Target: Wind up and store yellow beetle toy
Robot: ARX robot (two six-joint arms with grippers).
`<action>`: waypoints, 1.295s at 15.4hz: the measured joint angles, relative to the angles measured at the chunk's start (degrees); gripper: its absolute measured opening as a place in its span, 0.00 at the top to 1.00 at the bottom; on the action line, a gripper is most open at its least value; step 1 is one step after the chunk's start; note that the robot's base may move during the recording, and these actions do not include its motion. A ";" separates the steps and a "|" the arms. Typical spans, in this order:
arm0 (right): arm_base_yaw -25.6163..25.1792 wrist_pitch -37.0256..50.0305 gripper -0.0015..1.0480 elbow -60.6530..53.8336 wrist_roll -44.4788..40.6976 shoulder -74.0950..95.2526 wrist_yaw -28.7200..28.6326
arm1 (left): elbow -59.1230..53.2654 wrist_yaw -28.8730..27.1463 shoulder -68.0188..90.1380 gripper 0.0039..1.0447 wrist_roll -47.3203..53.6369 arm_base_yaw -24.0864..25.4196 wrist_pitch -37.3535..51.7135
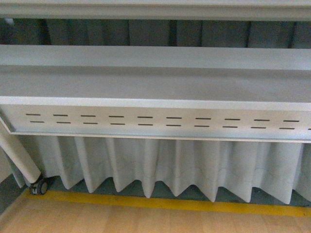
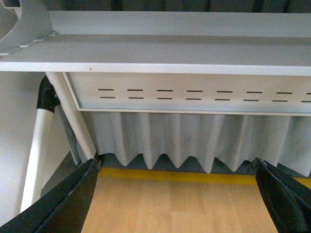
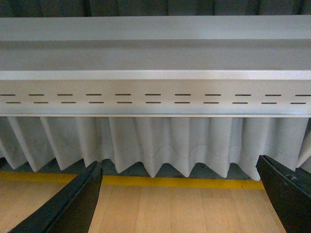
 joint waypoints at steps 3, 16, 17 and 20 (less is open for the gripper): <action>0.00 0.00 0.06 0.00 0.00 0.00 0.00 | 0.00 0.00 0.00 0.06 0.00 0.00 -0.02; 0.00 0.00 0.06 0.00 0.00 0.00 0.00 | 0.00 0.00 0.00 0.06 0.00 0.00 -0.02; 0.00 0.00 0.06 0.00 0.00 0.00 0.00 | 0.00 0.00 0.00 0.06 0.00 0.00 -0.02; 0.00 0.00 0.06 0.00 0.00 0.00 0.00 | 0.00 0.00 0.00 0.06 0.00 0.00 -0.02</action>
